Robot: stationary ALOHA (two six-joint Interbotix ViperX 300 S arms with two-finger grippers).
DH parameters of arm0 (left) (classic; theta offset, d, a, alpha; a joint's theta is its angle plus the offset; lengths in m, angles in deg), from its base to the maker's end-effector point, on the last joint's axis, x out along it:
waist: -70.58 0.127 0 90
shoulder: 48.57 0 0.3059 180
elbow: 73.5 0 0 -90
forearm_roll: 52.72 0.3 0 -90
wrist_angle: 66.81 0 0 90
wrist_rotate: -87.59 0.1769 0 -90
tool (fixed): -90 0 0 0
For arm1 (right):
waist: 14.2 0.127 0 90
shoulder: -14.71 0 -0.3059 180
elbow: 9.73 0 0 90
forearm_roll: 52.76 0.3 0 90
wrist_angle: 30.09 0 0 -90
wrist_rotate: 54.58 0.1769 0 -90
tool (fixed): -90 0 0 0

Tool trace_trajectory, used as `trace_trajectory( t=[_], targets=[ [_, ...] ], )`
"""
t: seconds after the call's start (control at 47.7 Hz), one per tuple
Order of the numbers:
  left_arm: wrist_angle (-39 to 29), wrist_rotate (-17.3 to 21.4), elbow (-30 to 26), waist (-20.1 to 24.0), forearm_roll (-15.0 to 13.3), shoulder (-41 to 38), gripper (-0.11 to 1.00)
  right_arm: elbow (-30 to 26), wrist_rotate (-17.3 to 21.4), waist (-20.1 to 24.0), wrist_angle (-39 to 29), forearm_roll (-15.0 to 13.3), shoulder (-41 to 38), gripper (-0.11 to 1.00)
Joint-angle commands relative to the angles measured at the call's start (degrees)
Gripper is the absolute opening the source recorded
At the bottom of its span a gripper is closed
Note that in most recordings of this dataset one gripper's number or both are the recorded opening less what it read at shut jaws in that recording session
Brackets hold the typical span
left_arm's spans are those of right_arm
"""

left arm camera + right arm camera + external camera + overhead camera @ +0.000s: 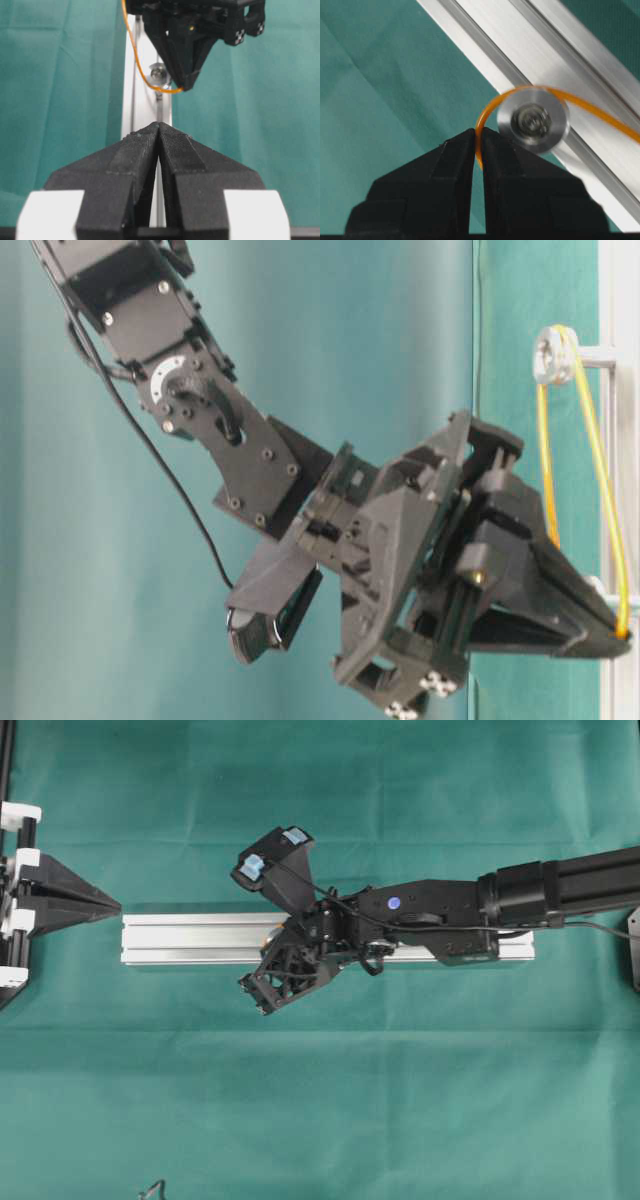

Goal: Hook the rubber onto the shaft.
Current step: 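Stretch the band left with the right gripper and hook it over the left peg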

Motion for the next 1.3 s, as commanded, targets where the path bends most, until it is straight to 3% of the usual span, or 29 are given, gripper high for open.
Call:
trace_trajectory(
  t=[0.0, 1.278],
  targets=[
    [0.26, 0.00, -1.41, -0.09, 0.09, -0.44, 0.00, 0.26, 0.18, 0.44, 0.18, 0.00, 2.81, 0.07],
    [0.26, 0.00, -1.41, -0.09, 0.09, -0.62, 0.00, 11.60, -0.09, 0.18, 0.53, -2.20, 11.60, 0.07]
  ],
)
